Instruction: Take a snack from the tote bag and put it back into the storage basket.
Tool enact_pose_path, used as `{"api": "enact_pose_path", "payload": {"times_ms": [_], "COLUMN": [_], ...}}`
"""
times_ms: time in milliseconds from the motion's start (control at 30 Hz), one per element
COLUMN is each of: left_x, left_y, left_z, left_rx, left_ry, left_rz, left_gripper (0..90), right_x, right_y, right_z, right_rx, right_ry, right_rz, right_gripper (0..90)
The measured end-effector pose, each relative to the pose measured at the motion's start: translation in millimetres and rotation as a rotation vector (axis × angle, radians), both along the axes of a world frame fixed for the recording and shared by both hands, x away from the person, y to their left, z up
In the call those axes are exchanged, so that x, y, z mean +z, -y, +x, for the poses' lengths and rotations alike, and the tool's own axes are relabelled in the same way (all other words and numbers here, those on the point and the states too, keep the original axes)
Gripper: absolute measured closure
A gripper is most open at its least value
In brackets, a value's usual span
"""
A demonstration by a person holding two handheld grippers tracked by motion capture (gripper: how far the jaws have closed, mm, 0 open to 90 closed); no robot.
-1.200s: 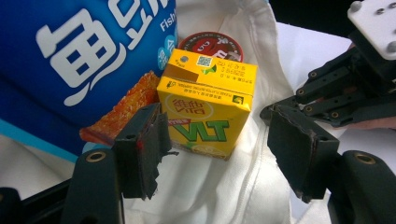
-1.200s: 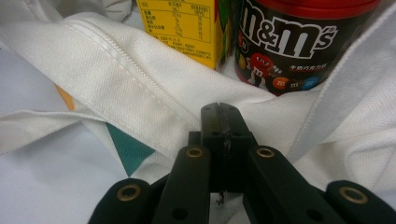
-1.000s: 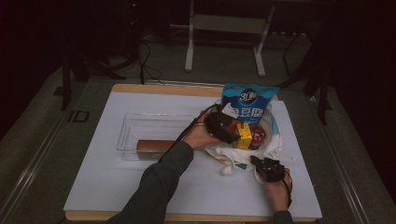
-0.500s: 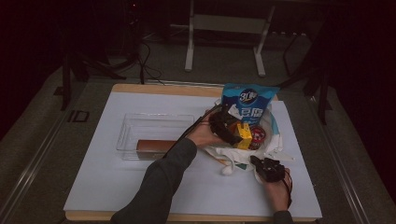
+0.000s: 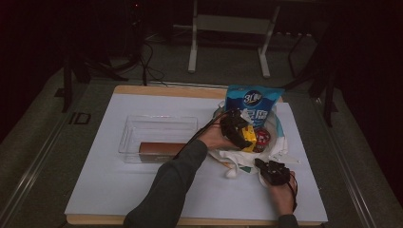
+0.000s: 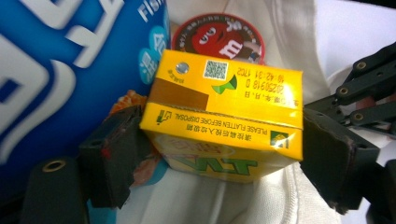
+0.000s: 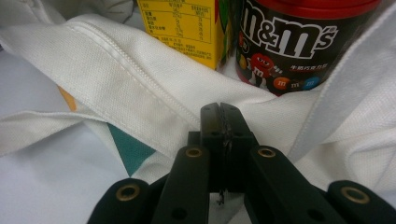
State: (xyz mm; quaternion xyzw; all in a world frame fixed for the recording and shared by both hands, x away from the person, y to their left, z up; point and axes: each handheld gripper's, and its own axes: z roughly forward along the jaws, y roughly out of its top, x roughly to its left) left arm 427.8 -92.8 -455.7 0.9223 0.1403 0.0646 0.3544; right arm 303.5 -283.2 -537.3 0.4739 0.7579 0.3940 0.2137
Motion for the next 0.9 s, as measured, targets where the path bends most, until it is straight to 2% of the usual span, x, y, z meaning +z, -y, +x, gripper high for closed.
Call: {"api": "enact_pose_path", "payload": {"times_ms": [200, 300, 700, 900], "left_x": [-5.3, -7.1, -14.0, -14.4], "left_y": [5.2, 5.8, 12.0, 10.6], "left_z": [-0.4, 0.1, -2.7, -4.0], "left_rx": [0.000, 0.009, -0.004, 0.009], "left_ry": [0.009, 0.002, 0.032, 0.024], "left_rz": [0.025, 0.018, 0.074, 0.063], "left_gripper": [21.4, 23.6, 25.4, 27.5], "right_x": [0.0, 0.0, -0.1, 0.1], "right_y": [0.2, 0.1, 0.4, 0.4], "right_z": [0.1, 0.1, 0.3, 0.2], "right_rx": [0.001, 0.001, 0.001, 0.001], "right_ry": [0.001, 0.001, 0.000, -0.002], "right_rz": [0.000, 0.000, 0.004, 0.002], "right_gripper": [89.3, 89.4, 89.3, 89.4]}}
